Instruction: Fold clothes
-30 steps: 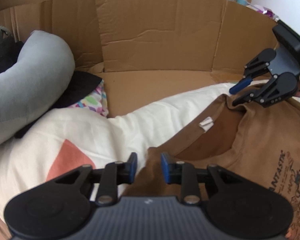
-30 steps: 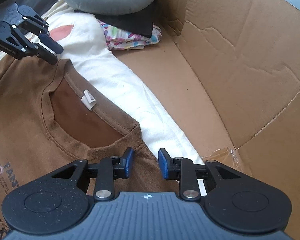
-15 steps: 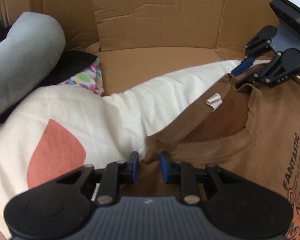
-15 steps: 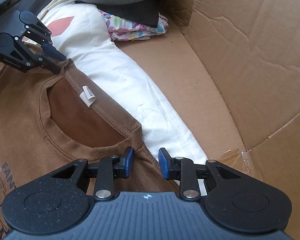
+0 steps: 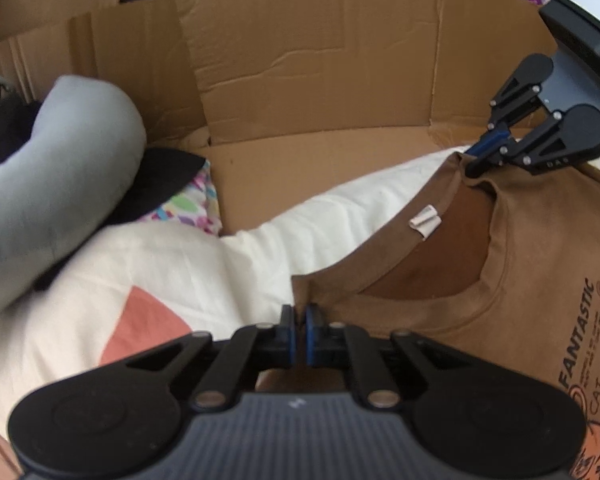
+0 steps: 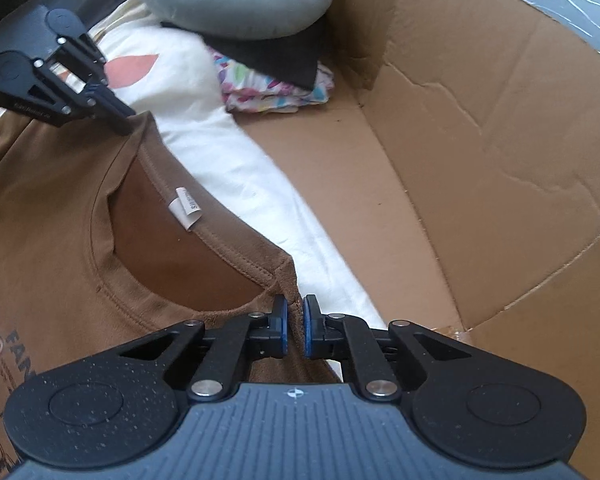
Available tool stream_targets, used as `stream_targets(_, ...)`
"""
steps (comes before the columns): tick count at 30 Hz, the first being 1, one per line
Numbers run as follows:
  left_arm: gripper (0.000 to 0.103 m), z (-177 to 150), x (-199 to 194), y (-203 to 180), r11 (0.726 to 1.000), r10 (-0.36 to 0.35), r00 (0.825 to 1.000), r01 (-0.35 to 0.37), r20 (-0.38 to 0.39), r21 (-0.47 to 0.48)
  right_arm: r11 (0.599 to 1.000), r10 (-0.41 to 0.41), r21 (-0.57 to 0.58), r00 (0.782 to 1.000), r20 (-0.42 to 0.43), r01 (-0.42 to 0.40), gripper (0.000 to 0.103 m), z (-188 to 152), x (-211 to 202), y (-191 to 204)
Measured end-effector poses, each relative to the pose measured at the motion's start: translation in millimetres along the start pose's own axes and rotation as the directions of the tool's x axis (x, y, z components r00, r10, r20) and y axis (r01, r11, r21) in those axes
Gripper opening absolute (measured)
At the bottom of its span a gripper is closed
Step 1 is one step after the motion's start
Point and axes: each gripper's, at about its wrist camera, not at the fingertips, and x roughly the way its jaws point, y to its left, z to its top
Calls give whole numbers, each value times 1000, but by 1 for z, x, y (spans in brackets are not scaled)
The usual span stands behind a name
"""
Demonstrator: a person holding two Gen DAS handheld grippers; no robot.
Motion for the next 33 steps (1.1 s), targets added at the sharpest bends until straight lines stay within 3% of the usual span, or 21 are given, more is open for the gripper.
stream_targets(6, 6, 0, 16, -3, 999, 17, 1000, -17, -26, -27, 992, -9, 124, 999, -30, 13, 6, 0, 14, -12)
stream_targets(11, 14, 1, 20, -10, 997, 51, 996, -54, -69, -53, 941, 23, 338, 999, -48, -5, 12, -2, 24, -28)
stream_targets(15, 26, 12, 0, -7, 991, 54, 997, -59, -48, -121, 903, 44, 428, 999, 5, -42, 32, -2, -2, -44)
stream_targets(25, 35, 69, -24, -42, 989, -13, 1000, 12, -1, -150, 907, -20, 422, 999, 41, 1, 33, -14, -99, -76)
stream_targets(33, 42, 107, -11, -93, 994, -73, 997, 71, -21, -79, 868, -104, 488, 995, -2, 92, 33, -83, -164, -102)
